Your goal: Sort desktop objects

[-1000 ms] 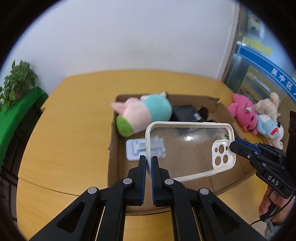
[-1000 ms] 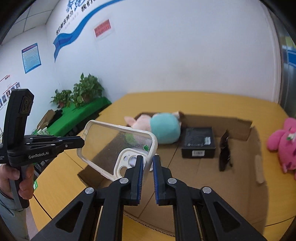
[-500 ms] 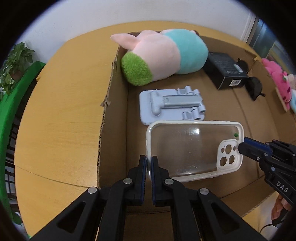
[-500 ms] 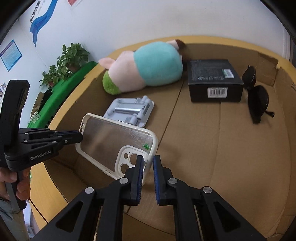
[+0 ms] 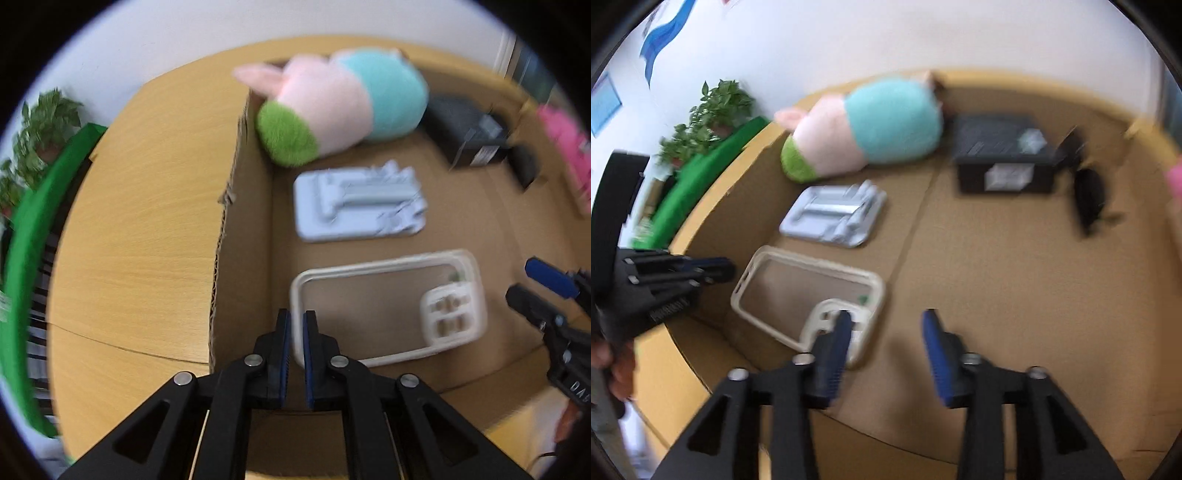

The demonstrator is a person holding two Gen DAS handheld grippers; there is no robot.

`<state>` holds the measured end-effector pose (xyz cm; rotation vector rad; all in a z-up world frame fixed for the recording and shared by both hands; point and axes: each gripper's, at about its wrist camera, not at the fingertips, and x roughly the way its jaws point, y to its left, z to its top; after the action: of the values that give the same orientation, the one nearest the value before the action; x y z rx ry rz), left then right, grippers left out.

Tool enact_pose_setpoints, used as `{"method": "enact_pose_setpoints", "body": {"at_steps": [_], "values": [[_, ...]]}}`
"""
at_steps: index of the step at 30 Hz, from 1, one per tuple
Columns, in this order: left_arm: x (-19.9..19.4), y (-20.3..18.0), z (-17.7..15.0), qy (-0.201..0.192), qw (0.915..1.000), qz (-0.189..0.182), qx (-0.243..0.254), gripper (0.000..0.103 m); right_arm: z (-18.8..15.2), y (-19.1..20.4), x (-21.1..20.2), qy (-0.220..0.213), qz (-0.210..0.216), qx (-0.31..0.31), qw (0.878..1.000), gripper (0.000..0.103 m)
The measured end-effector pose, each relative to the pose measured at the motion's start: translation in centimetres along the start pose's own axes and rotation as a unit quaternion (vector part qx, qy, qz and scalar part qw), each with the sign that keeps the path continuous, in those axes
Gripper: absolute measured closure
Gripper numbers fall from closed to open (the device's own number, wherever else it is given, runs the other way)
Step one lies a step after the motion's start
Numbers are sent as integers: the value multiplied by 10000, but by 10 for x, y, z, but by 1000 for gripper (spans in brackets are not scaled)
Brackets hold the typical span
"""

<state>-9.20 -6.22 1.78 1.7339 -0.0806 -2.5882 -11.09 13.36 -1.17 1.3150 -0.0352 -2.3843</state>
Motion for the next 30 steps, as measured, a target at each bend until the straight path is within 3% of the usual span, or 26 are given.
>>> {"method": "enact_pose_setpoints", "body": {"at_steps": [2, 3, 4, 5, 6, 7, 8, 10, 13, 17, 22, 30], "values": [[-30, 4, -11, -603, 9973, -388, -176, 92, -8, -2, -32, -487, -54, -98, 9987, 44], [-43, 4, -17, -906, 9945, -482, -224, 81, -16, -5, -53, -855, -156, -118, 9961, 29], [-60, 3, -28, -1365, 9886, -570, -288, 64, -22, -7, -66, -1068, -268, -102, 9939, 20], [-73, 1, -38, -1764, 9818, -624, -324, 53, -32, -10, -83, -1405, -444, -44, 9891, 3], [-82, -2, -44, -2125, 9744, -644, -343, 29, -44, -15, -98, -1728, -595, 46, 9832, 0], [-90, -6, -53, -2512, 9652, -626, -361, 17, -55, -20, -109, -1986, -674, 142, 9777, 0], [-93, -12, -63, -2923, 9538, -581, -386, 17, -67, -25, -115, -2196, -722, 256, 9726, 0], [-88, -25, -75, -3154, 9464, -620, -316, 17, -79, -34, -114, -2238, -777, 422, 9706, 0], [-63, -45, -77, -3004, 9526, -434, -189, 17, -85, -42, -97, -1961, -872, 507, 9754, 0], [-46, -58, -85, -2914, 9566, -65, -26, 17, -92, -29, -93, -2031, -1150, 71, 9723, 0], [-32, -61, -86, -2883, 9573, -52, -214, 17, -98, -28, -92, -2269, -1343, 103, 9646, 0], [-24, -61, -91, -3413, 9395, 101, -262, 16, -106, -27, -93, -2686, -1436, -3, 9525, 0]]}}
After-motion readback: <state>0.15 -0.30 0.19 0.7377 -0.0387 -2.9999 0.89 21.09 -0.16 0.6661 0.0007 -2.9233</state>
